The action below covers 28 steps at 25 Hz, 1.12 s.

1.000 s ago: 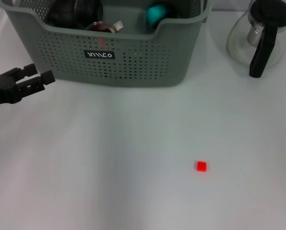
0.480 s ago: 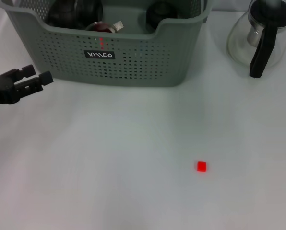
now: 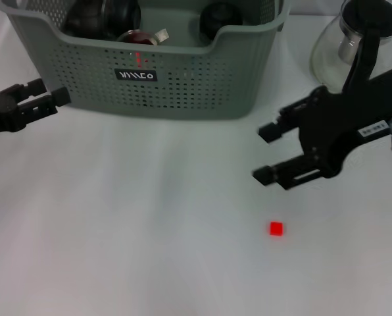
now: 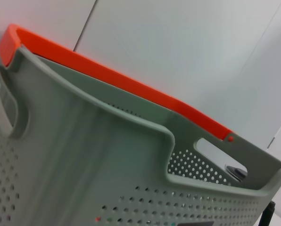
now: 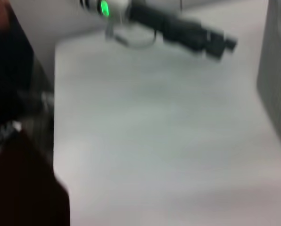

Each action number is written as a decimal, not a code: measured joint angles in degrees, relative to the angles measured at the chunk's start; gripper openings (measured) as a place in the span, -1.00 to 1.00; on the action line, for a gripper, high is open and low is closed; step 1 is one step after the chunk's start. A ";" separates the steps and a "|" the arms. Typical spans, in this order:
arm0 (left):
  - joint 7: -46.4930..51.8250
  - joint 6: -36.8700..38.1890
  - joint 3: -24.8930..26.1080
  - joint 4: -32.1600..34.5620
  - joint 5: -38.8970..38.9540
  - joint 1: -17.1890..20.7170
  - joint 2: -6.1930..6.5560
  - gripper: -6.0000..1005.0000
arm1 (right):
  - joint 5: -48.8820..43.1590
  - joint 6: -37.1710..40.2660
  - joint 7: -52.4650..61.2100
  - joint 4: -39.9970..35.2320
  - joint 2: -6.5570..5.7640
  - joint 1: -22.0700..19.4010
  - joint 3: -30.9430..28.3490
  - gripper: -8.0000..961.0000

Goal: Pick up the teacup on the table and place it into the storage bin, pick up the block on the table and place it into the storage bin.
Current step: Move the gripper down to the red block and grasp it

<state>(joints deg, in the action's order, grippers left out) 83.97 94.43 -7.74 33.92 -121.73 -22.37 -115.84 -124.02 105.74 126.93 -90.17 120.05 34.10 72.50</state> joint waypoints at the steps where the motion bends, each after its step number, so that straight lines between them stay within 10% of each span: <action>1: 0.11 -0.02 -0.01 0.00 0.00 -0.08 0.00 0.71 | -2.32 1.46 1.04 0.02 -0.02 1.10 0.00 0.44; 9: 0.31 -0.14 0.00 0.01 0.00 0.36 -0.08 0.71 | -16.27 5.09 4.36 1.11 0.34 5.02 9.18 0.40; 28: 0.33 -0.40 -0.02 -0.08 -0.07 0.27 -0.35 0.71 | -18.08 -11.39 5.24 20.18 0.53 6.69 23.76 0.21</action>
<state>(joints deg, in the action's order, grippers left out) 84.30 94.03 -7.76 33.83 -121.80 -22.10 -116.19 -142.09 94.35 132.18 -69.99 120.58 40.79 96.26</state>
